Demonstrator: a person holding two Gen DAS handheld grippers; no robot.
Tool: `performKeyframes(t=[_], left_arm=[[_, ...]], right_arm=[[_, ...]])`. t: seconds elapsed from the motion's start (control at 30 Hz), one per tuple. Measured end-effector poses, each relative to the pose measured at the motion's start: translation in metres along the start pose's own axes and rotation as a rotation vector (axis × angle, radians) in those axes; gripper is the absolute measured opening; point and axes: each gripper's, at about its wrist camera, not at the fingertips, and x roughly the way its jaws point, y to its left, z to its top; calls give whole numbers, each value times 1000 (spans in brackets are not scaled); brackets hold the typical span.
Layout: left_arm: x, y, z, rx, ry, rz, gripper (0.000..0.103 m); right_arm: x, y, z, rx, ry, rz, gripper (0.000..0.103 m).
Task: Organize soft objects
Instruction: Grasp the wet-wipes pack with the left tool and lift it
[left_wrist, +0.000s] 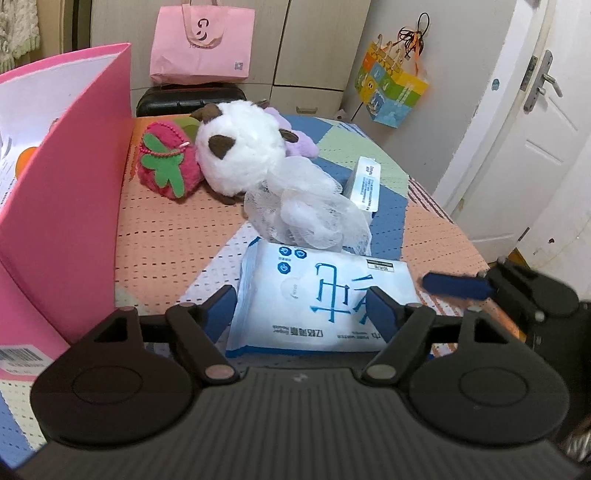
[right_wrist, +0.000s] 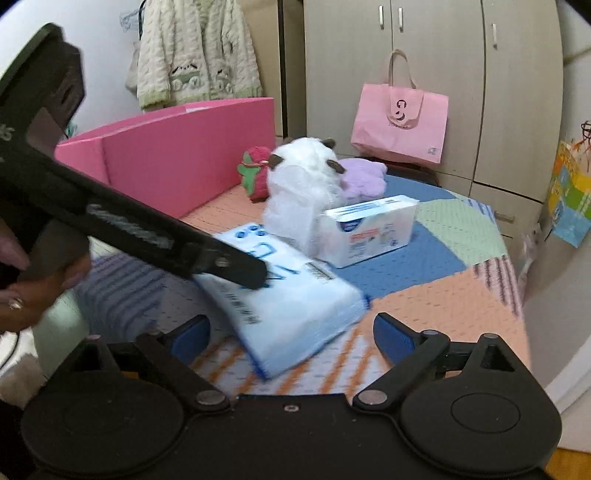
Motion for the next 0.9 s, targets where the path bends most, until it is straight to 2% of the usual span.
performKeyframes(t=[0.1, 0.33, 0.57, 0.73, 0.9], left_arm=[[-2, -5, -4, 9, -13, 4, 73], [-9, -13, -12, 13, -36, -5, 58], [-17, -16, -18, 25, -54, -5, 54], [-20, -11, -20, -12, -56, -45, 55], [-27, -23, -26, 68, -63, -1, 54]], right_arm=[[6, 13, -1, 31, -24, -35, 96], [20, 34, -5, 105, -109, -170, 94], [12, 36, -7, 92, -124, -181, 85], [8, 39, -11, 82, -139, -192, 83], [4, 44, -9, 79, -127, -192, 82]])
